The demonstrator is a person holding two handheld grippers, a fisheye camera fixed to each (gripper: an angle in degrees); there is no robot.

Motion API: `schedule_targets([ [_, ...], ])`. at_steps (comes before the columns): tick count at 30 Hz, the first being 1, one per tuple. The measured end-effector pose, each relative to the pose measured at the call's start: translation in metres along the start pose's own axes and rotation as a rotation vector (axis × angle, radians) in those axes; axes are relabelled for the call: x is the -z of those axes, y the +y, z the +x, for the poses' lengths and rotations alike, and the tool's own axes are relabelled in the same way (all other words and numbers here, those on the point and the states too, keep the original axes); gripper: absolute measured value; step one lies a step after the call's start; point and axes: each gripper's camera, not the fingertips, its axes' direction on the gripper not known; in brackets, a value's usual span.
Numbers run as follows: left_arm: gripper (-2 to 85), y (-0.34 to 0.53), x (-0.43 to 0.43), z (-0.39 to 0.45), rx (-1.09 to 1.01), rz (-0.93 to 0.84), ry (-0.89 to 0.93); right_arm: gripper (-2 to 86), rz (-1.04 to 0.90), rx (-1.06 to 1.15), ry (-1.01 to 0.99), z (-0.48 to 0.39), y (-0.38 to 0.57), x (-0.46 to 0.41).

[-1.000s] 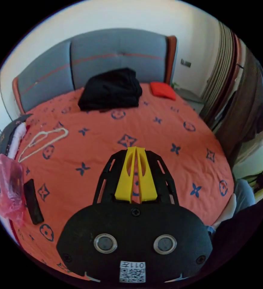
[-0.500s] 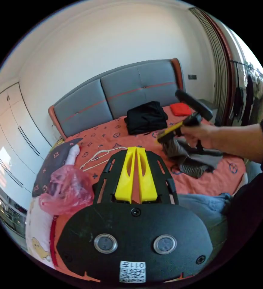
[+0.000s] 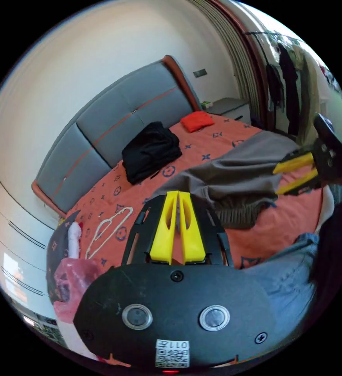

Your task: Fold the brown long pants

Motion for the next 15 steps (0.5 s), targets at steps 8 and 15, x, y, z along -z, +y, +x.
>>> schedule_targets([
  [8,-0.2,0.010,-0.053,0.013,0.308,-0.084,0.180,11.4,0.009,-0.037,-0.025,-0.054,-0.042,-0.020],
  [15,0.1,0.029,-0.063,-0.034,0.650,-0.155,0.106,13.2,0.050,0.187,0.045,-0.121,-0.083,-0.017],
])
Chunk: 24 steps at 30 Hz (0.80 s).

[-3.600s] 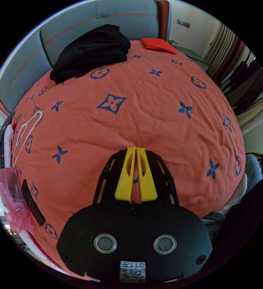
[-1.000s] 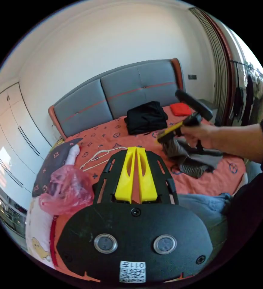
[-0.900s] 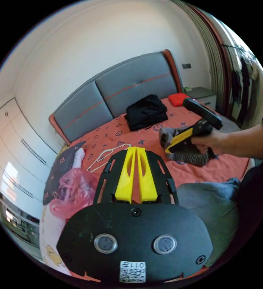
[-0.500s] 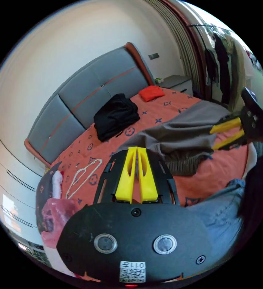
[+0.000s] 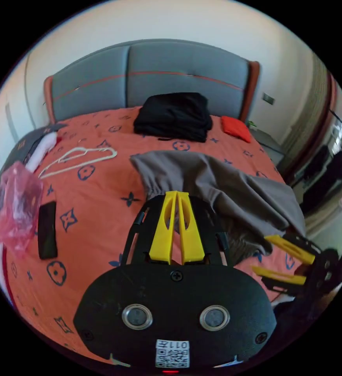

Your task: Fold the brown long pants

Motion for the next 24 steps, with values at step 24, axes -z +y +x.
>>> schedule_targets([
  [24,0.4,0.005,0.039,0.012,0.107,-0.015,0.041,7.9,-0.076,0.101,-0.233,0.075,-0.065,0.021],
])
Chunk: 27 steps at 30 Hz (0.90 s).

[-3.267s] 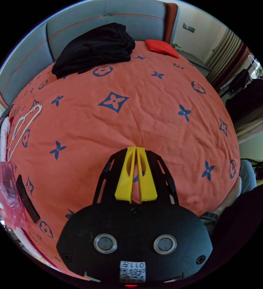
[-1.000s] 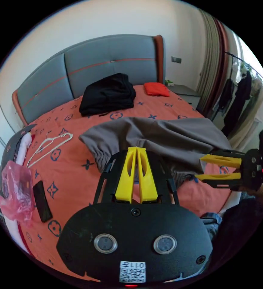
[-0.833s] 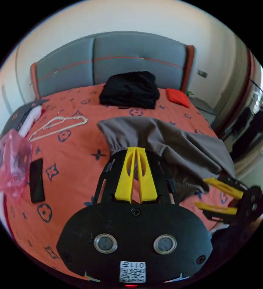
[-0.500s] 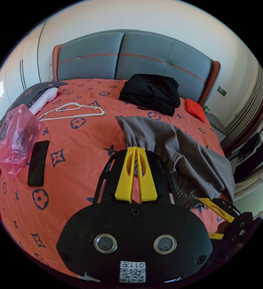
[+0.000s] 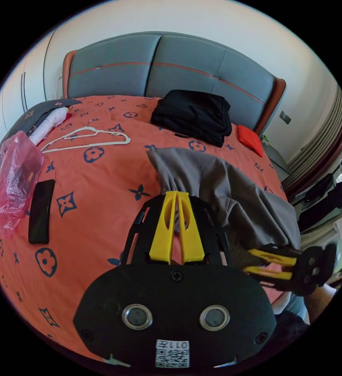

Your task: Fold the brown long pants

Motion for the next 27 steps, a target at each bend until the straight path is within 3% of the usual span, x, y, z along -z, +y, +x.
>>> schedule_targets([
  [5,1.7,0.005,0.042,0.032,-0.200,0.133,0.123,9.3,0.225,-0.211,-0.200,0.076,0.015,0.092],
  [8,5.1,0.016,0.088,0.072,-0.526,0.239,0.158,9.9,0.303,-0.212,-0.285,0.117,0.025,0.146],
  [10,9.8,0.022,0.118,0.104,-0.757,0.237,0.111,10.2,0.347,-0.196,-0.295,0.145,0.031,0.187],
  [13,14.5,0.019,0.138,0.135,-0.893,0.127,0.119,10.5,0.387,-0.190,-0.297,0.171,0.036,0.235],
  [16,16.2,0.025,0.151,0.168,-0.948,0.064,0.098,10.6,0.400,-0.164,-0.230,0.183,0.038,0.277],
  [20,14.9,0.037,0.173,0.199,-0.821,0.198,-0.103,10.4,0.428,-0.129,-0.201,0.189,0.042,0.318],
  [27,4.2,0.020,0.163,0.220,-0.722,0.124,-0.322,9.3,0.418,-0.105,-0.102,0.201,0.054,0.372],
])
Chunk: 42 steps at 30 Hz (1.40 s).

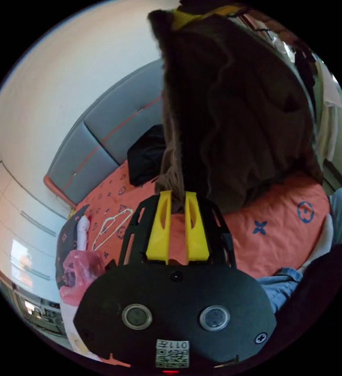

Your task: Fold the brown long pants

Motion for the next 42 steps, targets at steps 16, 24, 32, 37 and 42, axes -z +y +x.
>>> schedule_targets([
  [16,-0.2,-0.249,0.207,-0.094,-0.701,0.195,0.643,2.7,0.191,-0.264,0.526,0.119,0.003,0.237],
  [24,-0.1,-0.332,0.315,-0.147,-0.599,0.578,0.922,2.2,0.360,-0.079,0.853,0.085,-0.098,0.355],
  [32,0.8,-0.311,0.247,-0.282,-0.249,0.518,0.938,2.4,0.332,0.106,0.665,0.100,-0.220,0.225],
  [37,1.2,-0.234,0.113,-0.389,-0.010,0.204,0.846,2.5,0.226,0.099,0.342,0.127,-0.284,0.043],
  [42,1.0,-0.141,0.010,-0.483,0.185,-0.044,0.744,2.7,0.117,0.127,0.078,0.114,-0.345,-0.127],
])
